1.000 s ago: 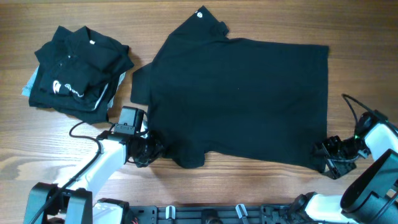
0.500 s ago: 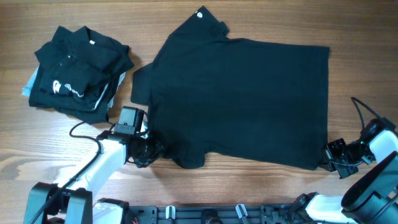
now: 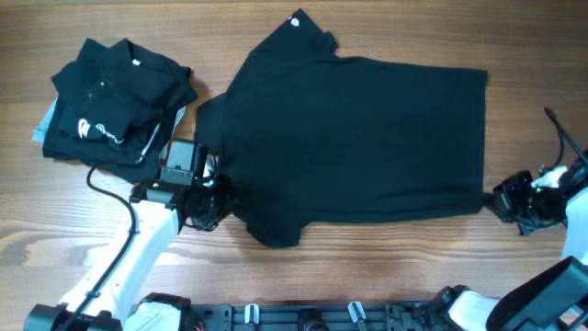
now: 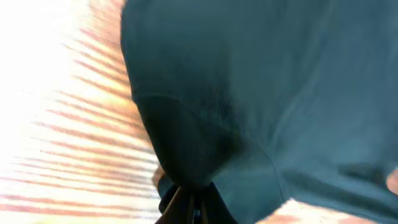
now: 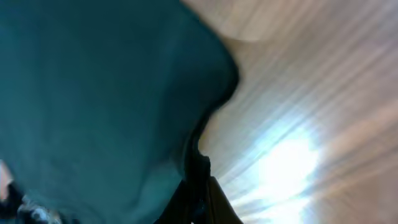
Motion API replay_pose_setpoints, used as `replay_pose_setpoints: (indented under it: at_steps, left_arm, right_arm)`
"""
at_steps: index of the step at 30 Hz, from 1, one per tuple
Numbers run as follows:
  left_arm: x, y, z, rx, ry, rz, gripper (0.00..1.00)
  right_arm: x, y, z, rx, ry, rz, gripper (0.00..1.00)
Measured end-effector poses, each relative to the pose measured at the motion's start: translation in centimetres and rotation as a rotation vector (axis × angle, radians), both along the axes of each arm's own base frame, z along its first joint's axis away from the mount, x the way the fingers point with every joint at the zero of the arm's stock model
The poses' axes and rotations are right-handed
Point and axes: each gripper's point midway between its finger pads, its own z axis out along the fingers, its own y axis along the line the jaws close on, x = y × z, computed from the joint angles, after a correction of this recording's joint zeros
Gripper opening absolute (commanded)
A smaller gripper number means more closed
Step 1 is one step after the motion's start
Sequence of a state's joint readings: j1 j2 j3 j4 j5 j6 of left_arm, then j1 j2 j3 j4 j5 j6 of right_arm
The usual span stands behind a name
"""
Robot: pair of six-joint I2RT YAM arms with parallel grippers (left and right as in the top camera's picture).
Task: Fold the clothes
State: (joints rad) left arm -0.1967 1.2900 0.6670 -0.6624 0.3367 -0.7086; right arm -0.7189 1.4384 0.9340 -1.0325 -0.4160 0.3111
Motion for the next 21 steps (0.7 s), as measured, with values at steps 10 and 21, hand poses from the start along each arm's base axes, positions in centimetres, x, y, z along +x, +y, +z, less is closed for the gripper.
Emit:
replay_pose_setpoints:
  at_steps: [10, 21]
  left_arm:
    - [4.5, 0.8, 1.2, 0.060, -0.202, 0.031, 0.04]
    - [8.1, 0.6, 3.3, 0.049, -0.373, 0.052, 0.04]
  right_arm:
    - [3.4, -0.1, 0.6, -0.001, -0.091, -0.072, 0.04]
    - [4.9, -1.1, 0.1, -0.089, -0.105, -0.070, 0.04]
